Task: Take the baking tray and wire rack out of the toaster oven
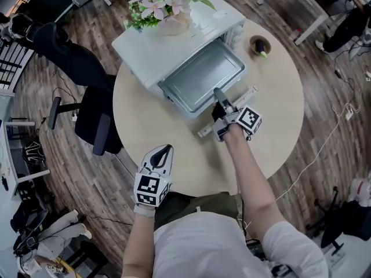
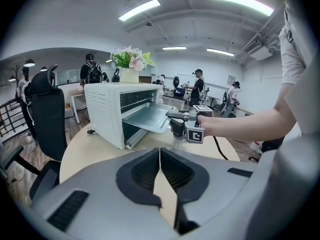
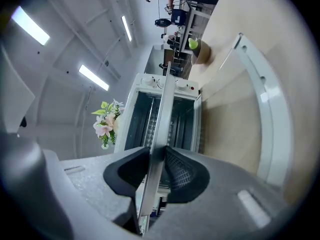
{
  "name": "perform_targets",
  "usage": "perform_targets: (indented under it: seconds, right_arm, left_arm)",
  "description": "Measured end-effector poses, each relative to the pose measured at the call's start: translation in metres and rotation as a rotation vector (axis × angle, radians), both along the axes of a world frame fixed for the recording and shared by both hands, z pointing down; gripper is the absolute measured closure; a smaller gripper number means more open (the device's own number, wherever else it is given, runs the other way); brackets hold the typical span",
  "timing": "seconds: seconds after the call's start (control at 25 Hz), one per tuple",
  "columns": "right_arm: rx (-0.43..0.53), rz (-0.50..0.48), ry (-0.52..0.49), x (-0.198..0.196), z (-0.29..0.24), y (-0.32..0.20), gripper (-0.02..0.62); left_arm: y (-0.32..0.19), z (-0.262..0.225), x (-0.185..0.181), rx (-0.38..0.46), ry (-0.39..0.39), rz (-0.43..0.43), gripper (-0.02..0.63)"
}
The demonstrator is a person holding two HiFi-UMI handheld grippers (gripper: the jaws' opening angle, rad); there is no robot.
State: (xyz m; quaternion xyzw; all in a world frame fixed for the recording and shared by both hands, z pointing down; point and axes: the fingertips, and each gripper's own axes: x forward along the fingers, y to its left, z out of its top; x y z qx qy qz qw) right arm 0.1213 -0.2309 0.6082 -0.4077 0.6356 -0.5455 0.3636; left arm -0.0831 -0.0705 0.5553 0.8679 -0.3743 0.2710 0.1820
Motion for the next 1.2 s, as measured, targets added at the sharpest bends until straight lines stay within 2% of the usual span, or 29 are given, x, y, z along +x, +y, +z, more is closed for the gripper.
perform_targets:
  seconds: [0.12, 0.24, 0.44, 0.64, 1.0, 1.2]
  right_arm:
    - [-0.005, 0.036, -0.034, 0.009, -0.004, 0.017, 0.497]
    - [-0.05, 0.074, 0.002, 0.023, 0.004, 0.036, 0.499]
    - [-0.075, 0.08, 0.041, 0.032, 0.009, 0.074, 0.502]
    - [-0.104, 0.148, 0.005, 0.04, 0.012, 0.113, 0.502]
    - [-0.025, 0.265, -0.012, 0.057, -0.007, 0.18, 0.502]
    - [-0.045, 0.342, -0.002, 0.068, -0.007, 0.218, 0.501]
  left_arm:
    - [0.005, 0.0, 0.004, -0.002, 0.008, 0.028, 0.614]
    - [0.008, 0.0, 0.008, -0.005, 0.016, 0.057, 0.614]
    - [0.018, 0.0, 0.015, -0.012, 0.026, 0.114, 0.614]
    - [0.021, 0.001, 0.026, -0.015, 0.045, 0.193, 0.614]
    - [0.034, 0.0, 0.032, -0.026, 0.073, 0.31, 0.614]
    - [0.04, 0.0, 0.039, -0.035, 0.092, 0.384, 0.614]
